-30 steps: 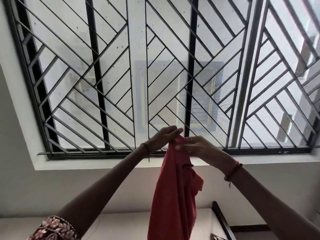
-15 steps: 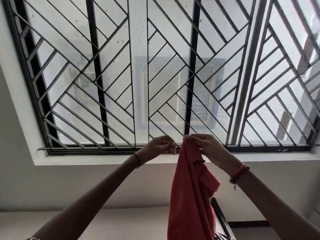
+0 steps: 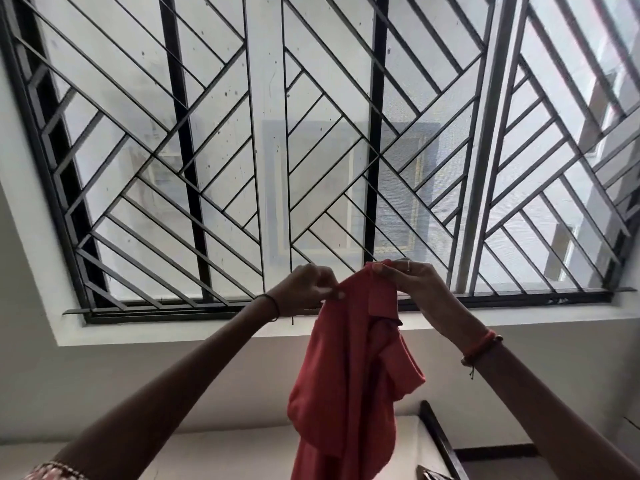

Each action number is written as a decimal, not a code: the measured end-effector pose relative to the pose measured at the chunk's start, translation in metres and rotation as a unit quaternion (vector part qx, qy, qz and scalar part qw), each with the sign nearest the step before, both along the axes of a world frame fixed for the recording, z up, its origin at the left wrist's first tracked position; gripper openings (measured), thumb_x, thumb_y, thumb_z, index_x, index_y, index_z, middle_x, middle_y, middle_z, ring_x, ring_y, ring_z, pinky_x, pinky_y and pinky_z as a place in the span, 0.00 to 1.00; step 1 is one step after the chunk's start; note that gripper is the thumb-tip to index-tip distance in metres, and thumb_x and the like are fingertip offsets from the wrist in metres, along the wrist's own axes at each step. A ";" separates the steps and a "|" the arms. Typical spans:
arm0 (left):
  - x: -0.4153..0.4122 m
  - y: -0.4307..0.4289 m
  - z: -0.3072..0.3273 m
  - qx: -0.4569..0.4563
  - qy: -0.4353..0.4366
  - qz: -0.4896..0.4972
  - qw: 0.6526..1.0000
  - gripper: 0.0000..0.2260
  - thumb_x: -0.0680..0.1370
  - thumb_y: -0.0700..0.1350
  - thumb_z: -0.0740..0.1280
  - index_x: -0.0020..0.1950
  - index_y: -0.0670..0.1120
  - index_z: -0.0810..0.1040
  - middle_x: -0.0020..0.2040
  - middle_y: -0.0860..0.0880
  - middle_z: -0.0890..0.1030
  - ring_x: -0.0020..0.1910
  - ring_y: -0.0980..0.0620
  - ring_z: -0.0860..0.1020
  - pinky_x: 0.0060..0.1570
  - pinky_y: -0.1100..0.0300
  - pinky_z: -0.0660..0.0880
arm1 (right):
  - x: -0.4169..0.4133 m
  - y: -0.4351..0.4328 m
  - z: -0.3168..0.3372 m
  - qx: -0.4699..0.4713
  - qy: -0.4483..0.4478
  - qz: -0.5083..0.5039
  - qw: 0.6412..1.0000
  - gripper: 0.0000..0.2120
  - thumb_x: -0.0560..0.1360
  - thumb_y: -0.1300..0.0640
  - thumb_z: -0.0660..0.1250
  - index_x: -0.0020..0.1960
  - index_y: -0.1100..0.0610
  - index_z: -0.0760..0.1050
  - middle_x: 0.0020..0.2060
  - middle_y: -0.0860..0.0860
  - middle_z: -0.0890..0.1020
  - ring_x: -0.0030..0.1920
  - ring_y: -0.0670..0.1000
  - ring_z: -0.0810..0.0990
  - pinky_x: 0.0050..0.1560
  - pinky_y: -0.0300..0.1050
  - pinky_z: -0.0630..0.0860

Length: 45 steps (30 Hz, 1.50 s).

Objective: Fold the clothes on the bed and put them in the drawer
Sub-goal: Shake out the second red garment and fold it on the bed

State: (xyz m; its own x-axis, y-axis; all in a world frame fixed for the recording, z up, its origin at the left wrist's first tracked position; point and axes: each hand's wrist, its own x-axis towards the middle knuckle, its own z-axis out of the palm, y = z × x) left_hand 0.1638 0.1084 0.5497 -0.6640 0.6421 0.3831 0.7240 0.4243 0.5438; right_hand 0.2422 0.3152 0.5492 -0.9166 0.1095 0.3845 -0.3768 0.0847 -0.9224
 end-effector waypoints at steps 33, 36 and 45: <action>0.033 0.002 0.055 0.144 -0.151 0.010 0.978 0.09 0.71 0.43 0.75 0.35 0.39 0.80 0.34 0.44 0.79 0.31 0.50 0.76 0.30 0.64 0.72 | 0.026 0.044 -0.087 0.043 -0.097 0.289 0.952 0.47 0.62 0.53 0.80 0.73 0.48 0.58 0.65 0.62 0.73 0.64 0.59 0.74 0.62 0.53 0.72; 0.030 0.000 0.056 0.157 -0.156 0.006 0.975 0.12 0.71 0.43 0.74 0.44 0.33 0.80 0.37 0.44 0.80 0.34 0.49 0.78 0.34 0.62 0.75 | 0.026 0.044 -0.101 0.004 -0.127 0.251 0.960 0.44 0.61 0.54 0.81 0.71 0.56 0.64 0.60 0.66 0.76 0.58 0.62 0.77 0.59 0.56 0.73; 0.007 -0.017 0.043 0.163 -0.144 0.049 0.975 0.10 0.72 0.40 0.74 0.38 0.34 0.77 0.30 0.49 0.77 0.25 0.59 0.73 0.27 0.67 0.72 | 0.018 0.074 -0.046 0.021 -0.041 0.064 0.997 0.17 0.67 0.71 0.71 0.54 0.61 0.77 0.42 0.54 0.84 0.42 0.48 0.82 0.43 0.37 0.79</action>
State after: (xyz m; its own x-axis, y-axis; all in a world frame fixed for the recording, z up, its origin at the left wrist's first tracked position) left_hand 0.1708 0.0917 0.5924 -0.8263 0.4456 0.3445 0.4855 0.2536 0.8366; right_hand 0.2604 0.3894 0.5036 -0.9507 -0.0257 0.3091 -0.3102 0.0800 -0.9473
